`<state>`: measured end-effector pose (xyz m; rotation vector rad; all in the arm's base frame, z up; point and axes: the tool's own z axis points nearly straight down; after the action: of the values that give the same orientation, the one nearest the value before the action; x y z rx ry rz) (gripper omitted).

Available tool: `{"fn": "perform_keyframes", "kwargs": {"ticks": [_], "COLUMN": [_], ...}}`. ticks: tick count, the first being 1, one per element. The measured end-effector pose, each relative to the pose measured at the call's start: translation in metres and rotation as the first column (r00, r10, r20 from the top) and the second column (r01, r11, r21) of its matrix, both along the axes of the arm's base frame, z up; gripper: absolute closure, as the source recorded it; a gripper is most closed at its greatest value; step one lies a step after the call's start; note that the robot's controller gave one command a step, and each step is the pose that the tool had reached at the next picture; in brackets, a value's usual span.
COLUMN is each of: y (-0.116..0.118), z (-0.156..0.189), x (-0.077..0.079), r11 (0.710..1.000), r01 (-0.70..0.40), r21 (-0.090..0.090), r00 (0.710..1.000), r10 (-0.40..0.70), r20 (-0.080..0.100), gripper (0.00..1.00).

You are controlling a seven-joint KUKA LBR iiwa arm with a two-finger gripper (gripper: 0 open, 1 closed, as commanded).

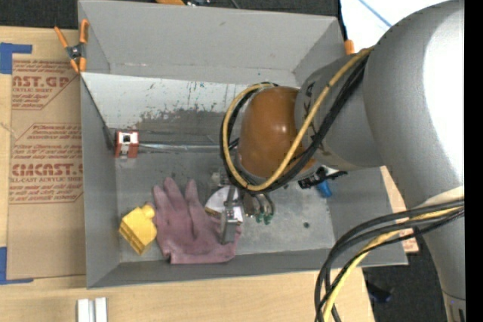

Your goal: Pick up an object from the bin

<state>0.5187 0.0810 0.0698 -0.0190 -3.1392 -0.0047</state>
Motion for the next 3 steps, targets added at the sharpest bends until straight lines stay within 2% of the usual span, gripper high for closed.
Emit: {"fn": "perform_keyframes", "kwargs": {"ticks": [1,2,3], "y": [0.008,-0.026,0.101], "z": [0.047,0.030,0.006], "x": [0.003,0.032,0.010], "r11": [0.990,1.000,0.976], "r01": [-0.143,-0.028,-0.216], "r21": [-0.004,0.000,-0.002], "r00": [0.990,1.000,0.976], "r10": [0.143,0.028,0.216], "r20": [0.018,0.002,0.011], "gripper": [0.00,0.00,0.00]}}
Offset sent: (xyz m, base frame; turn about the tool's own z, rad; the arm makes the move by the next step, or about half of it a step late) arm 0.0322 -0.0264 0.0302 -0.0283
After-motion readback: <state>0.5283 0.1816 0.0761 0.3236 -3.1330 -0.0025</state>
